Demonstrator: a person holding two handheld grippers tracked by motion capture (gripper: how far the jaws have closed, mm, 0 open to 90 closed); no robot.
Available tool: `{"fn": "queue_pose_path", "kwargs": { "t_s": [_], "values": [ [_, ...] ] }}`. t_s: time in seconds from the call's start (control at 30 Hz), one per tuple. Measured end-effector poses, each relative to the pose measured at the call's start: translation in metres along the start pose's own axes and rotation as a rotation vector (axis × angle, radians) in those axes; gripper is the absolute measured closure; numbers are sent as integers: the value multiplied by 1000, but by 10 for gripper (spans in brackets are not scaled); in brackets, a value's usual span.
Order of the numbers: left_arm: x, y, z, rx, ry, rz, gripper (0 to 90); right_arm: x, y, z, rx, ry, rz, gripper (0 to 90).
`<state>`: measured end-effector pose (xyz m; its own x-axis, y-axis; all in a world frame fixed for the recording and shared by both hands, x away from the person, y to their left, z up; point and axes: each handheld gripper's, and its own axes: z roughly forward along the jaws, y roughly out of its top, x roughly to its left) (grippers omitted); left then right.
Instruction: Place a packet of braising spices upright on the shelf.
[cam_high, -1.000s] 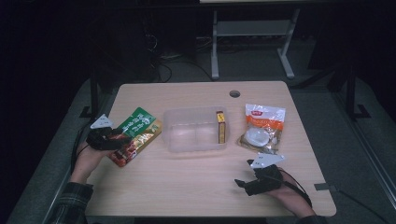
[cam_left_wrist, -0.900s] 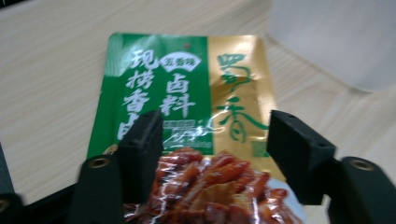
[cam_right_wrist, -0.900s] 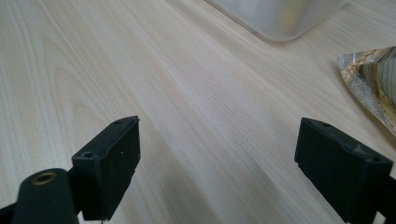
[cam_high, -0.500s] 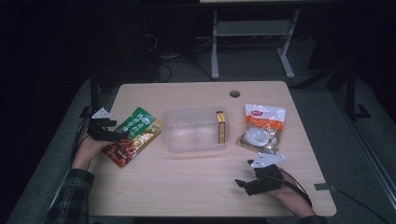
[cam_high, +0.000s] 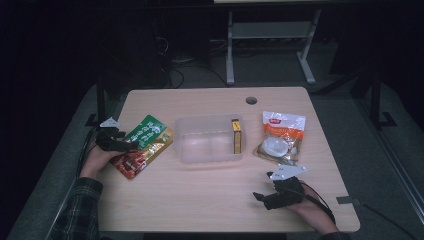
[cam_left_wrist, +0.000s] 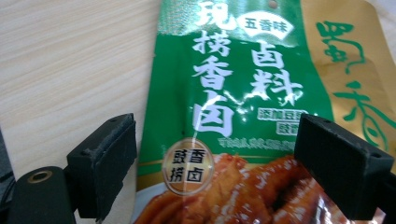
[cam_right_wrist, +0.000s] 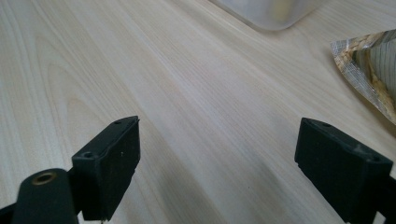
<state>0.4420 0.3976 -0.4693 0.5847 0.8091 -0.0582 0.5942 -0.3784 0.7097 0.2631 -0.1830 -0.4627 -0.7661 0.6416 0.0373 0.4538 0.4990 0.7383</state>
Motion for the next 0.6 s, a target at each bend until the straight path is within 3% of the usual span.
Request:
{"fn": "queue_pose_path", "kwargs": {
  "t_s": [0.1,0.33,0.4,0.6],
  "values": [
    [3,-2,1,-4,-11,-20,108,0,-1,-1,0,-2,6,138],
    [2,-6,1,-26,-7,-10,119,0,-1,-2,1,-2,7,138],
    [1,-7,-1,-26,-26,6,131,0,-1,-2,0,-1,4,138],
    [3,-9,-6,-25,-14,15,239,1,-1,-1,5,4,1,138]
  ]
}}
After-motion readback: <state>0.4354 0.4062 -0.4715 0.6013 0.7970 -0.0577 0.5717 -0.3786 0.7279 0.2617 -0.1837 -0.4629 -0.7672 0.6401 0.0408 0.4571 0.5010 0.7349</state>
